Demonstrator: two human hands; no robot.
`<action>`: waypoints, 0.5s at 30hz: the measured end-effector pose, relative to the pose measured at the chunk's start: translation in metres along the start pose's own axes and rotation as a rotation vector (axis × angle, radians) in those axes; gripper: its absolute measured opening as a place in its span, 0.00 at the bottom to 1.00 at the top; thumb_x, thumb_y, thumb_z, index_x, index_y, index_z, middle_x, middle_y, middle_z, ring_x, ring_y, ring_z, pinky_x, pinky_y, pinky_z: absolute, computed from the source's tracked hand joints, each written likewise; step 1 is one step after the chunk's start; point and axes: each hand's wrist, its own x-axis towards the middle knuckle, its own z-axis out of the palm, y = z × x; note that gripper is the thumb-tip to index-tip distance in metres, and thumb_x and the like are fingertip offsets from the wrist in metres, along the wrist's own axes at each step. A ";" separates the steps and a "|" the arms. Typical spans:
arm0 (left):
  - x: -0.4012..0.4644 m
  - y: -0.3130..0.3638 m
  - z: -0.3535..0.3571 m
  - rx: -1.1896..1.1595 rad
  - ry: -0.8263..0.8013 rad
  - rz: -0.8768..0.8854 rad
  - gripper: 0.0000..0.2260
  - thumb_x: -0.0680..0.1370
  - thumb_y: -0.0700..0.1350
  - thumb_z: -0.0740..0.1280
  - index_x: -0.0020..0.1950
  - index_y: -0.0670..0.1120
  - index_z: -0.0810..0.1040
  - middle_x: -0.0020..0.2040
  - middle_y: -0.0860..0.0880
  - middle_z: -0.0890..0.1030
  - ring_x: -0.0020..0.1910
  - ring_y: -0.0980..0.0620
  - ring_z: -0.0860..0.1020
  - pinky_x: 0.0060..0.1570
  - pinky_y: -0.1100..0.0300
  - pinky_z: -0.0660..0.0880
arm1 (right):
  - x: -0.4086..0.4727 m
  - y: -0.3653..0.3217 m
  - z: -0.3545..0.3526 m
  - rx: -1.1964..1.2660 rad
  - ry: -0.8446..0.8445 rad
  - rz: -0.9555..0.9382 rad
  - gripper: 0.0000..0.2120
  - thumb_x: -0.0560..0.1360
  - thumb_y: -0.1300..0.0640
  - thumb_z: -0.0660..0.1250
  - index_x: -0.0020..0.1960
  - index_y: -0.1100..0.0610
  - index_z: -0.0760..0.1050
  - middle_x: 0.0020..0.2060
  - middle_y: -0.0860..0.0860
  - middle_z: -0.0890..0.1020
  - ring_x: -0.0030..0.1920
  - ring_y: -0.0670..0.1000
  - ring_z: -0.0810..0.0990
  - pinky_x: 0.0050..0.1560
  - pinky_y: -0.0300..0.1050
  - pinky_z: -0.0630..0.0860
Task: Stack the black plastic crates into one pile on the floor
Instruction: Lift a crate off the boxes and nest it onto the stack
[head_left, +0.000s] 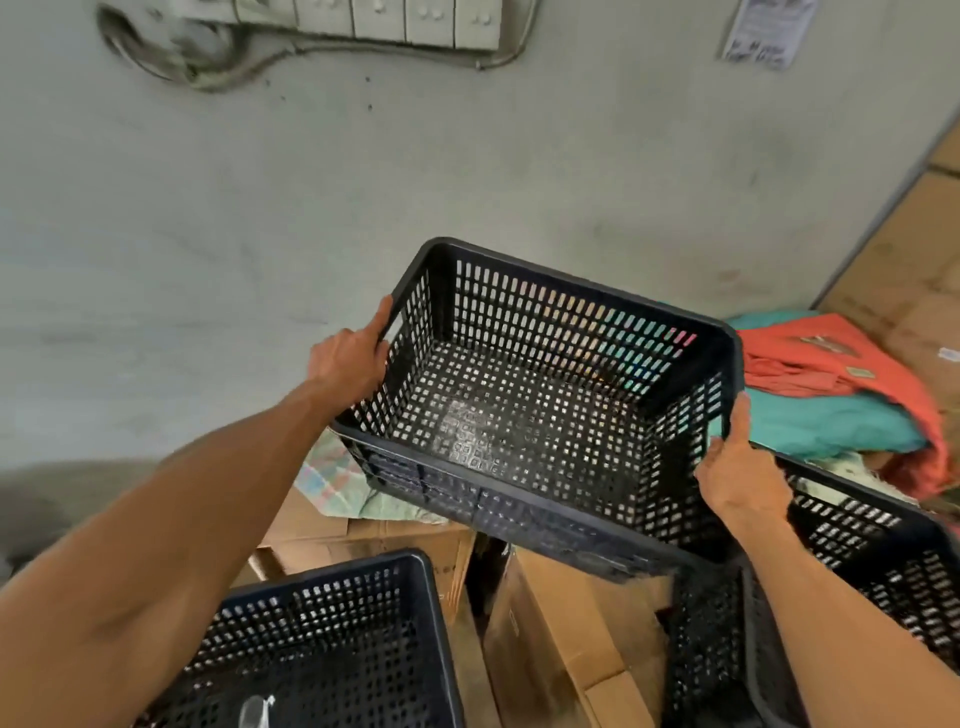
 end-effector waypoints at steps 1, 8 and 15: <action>-0.011 -0.011 -0.015 0.012 0.005 -0.011 0.28 0.84 0.52 0.54 0.81 0.58 0.46 0.42 0.40 0.80 0.40 0.39 0.79 0.40 0.49 0.74 | -0.011 -0.008 -0.007 0.008 0.008 -0.019 0.37 0.82 0.53 0.58 0.82 0.47 0.37 0.51 0.68 0.81 0.50 0.67 0.80 0.45 0.56 0.73; -0.120 -0.107 -0.085 0.047 -0.037 -0.111 0.27 0.83 0.51 0.55 0.81 0.58 0.48 0.40 0.43 0.79 0.37 0.43 0.78 0.39 0.50 0.76 | -0.111 -0.063 -0.026 -0.023 -0.071 -0.150 0.36 0.81 0.51 0.58 0.82 0.48 0.41 0.57 0.66 0.79 0.55 0.66 0.79 0.50 0.58 0.74; -0.233 -0.201 -0.082 0.080 -0.177 -0.252 0.28 0.83 0.51 0.57 0.81 0.58 0.49 0.41 0.45 0.79 0.38 0.44 0.79 0.42 0.49 0.80 | -0.207 -0.102 -0.004 -0.054 -0.265 -0.252 0.35 0.80 0.52 0.62 0.82 0.48 0.49 0.66 0.58 0.77 0.63 0.61 0.77 0.57 0.54 0.73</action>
